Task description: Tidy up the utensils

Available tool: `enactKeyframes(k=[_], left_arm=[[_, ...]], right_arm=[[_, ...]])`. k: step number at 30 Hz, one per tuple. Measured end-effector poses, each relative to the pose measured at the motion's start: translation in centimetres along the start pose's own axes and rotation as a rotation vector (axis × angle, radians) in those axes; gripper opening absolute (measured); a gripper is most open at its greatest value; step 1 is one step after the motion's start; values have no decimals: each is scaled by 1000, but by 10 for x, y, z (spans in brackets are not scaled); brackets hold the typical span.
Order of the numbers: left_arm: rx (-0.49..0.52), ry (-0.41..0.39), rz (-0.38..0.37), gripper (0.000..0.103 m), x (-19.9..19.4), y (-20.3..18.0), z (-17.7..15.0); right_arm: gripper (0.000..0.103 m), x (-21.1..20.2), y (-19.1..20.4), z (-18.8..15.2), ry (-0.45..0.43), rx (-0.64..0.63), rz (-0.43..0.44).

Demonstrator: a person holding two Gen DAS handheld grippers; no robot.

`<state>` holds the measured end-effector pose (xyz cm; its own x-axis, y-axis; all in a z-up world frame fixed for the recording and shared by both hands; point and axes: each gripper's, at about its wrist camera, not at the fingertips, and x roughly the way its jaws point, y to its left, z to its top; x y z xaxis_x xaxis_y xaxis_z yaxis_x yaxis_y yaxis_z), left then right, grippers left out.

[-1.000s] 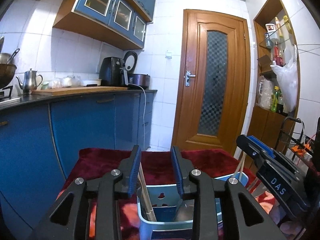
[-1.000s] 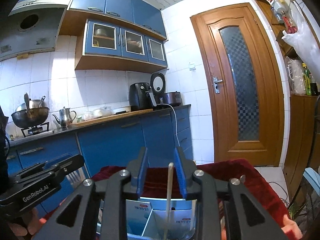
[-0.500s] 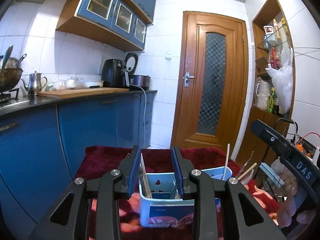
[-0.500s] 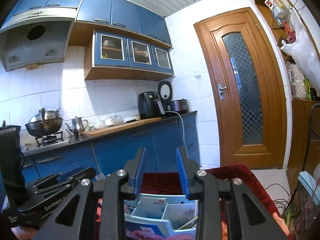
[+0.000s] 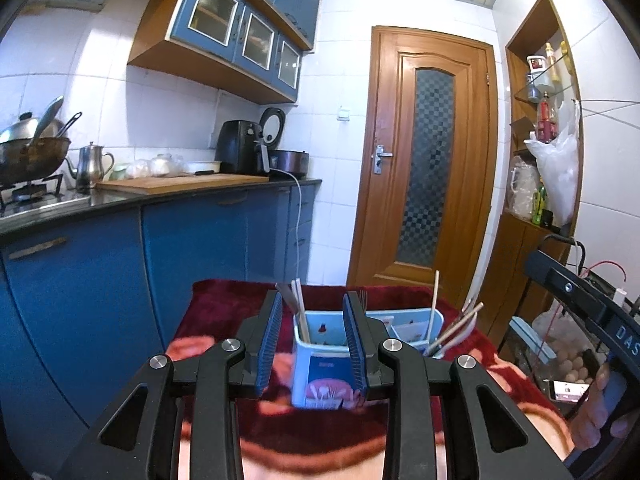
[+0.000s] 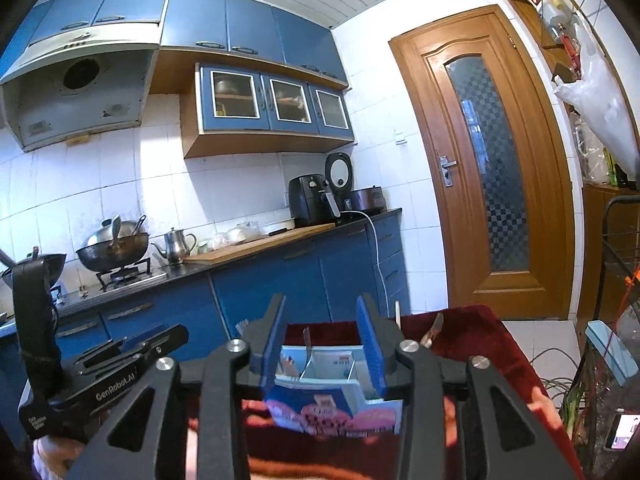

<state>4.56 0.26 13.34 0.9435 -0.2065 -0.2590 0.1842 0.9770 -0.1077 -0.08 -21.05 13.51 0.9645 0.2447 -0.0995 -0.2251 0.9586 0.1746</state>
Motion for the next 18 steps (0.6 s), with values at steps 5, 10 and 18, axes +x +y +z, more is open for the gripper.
enactKeyframes(k=[5, 10, 18], left_arm=[[-3, 19, 3, 32, -19, 3, -17], [2, 45, 35, 50, -30, 4, -38], [-1, 93, 66, 73, -31, 9, -72]], right_arm=[[55, -18, 6, -20, 17, -33, -11], [65, -28, 3, -41, 58, -33, -35], [78, -38, -10, -73, 130, -16, -78]])
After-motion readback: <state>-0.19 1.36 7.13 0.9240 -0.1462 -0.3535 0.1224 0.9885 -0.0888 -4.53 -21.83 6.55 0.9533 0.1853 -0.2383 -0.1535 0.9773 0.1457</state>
